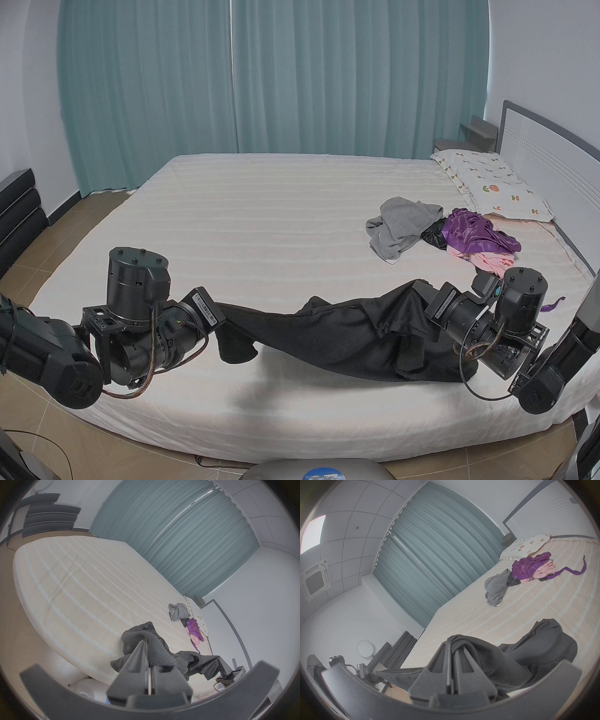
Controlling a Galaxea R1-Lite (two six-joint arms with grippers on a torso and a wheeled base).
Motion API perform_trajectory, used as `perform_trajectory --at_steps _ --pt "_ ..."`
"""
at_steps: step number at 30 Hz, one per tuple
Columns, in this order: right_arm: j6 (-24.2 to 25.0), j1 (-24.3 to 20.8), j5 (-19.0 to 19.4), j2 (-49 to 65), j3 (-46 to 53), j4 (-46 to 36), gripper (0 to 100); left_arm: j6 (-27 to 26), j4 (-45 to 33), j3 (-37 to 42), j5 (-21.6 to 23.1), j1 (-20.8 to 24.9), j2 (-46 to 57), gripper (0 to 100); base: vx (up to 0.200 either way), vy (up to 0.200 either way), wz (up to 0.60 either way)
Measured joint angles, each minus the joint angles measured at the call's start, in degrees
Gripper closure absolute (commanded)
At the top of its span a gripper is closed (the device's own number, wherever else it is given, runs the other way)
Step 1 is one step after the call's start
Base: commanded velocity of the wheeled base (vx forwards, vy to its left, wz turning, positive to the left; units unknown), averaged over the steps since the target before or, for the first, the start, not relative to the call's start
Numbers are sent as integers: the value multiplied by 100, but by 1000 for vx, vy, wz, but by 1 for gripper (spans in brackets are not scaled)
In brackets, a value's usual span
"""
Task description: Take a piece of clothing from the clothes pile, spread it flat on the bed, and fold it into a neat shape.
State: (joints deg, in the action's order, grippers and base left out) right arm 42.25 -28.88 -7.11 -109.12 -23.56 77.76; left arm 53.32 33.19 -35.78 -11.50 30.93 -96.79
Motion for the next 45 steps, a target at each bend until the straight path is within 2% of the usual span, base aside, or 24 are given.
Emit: perform_trajectory --at_steps 9,20,32,35,45 --pt "204 -4 60 -33 0 -6 100 -1 -2 11 6 51 -17 100 0 200 0" --pt "230 2 62 -66 9 -9 100 -11 -176 0 11 63 -26 100 0 200 0" --pt "204 39 62 272 383 -74 100 -37 -185 349 0 40 169 100 0 0 0" --pt "189 7 66 400 457 -151 100 -41 -196 375 -11 105 261 100 -200 0 0" --pt "148 -37 20 1019 822 -197 100 -28 -644 397 -57 247 689 100 -180 180 0"
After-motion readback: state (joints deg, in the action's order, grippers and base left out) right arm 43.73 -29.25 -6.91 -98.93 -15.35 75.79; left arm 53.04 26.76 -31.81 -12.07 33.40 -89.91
